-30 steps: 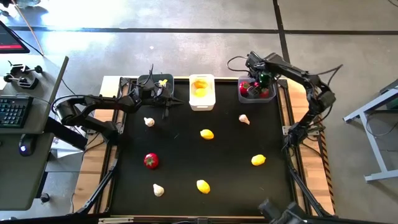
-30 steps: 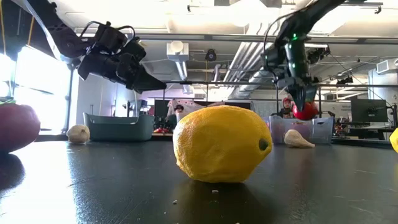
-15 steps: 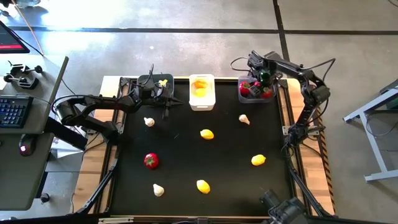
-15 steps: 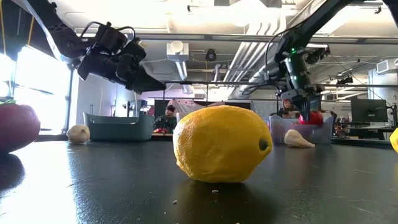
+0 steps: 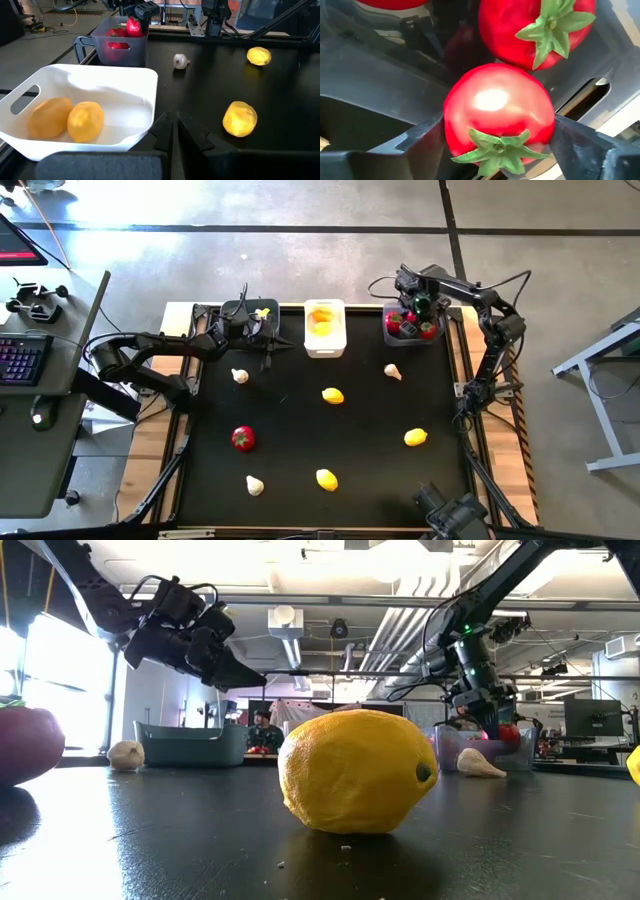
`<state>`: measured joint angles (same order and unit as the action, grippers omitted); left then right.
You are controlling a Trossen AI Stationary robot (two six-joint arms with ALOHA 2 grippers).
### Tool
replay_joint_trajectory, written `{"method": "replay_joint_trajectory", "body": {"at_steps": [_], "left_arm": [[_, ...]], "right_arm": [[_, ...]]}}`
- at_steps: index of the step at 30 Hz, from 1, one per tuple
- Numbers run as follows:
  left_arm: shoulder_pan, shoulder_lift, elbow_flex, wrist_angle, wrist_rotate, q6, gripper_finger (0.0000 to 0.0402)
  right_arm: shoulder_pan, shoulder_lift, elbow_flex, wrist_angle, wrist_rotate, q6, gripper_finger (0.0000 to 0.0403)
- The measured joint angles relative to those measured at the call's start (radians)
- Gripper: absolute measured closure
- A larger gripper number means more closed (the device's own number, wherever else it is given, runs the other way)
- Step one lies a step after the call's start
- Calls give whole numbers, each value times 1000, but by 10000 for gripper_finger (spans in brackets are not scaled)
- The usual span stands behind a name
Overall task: Sort produce into baskets
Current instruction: Put the red tomato into the transparent bin
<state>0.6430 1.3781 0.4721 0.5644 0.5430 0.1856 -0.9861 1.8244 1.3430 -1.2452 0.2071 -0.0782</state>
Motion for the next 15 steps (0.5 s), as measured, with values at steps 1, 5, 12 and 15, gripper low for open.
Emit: {"method": "replay_joint_trajectory", "body": {"at_steps": [1, 5, 12, 15], "left_arm": [[0, 0, 0, 0, 0, 0, 392], [0, 0, 0, 0, 0, 0, 392], [0, 0, 0, -12, 0, 0, 392], [0, 0, 0, -28, 1, 0, 392]], "right_arm": [[1, 0, 0, 1, 1, -6, 81], [7, 0, 1, 12, 28, -28, 66], [26, 0, 54, 4, 28, -34, 63], [26, 0, 56, 4, 25, -29, 62]]}}
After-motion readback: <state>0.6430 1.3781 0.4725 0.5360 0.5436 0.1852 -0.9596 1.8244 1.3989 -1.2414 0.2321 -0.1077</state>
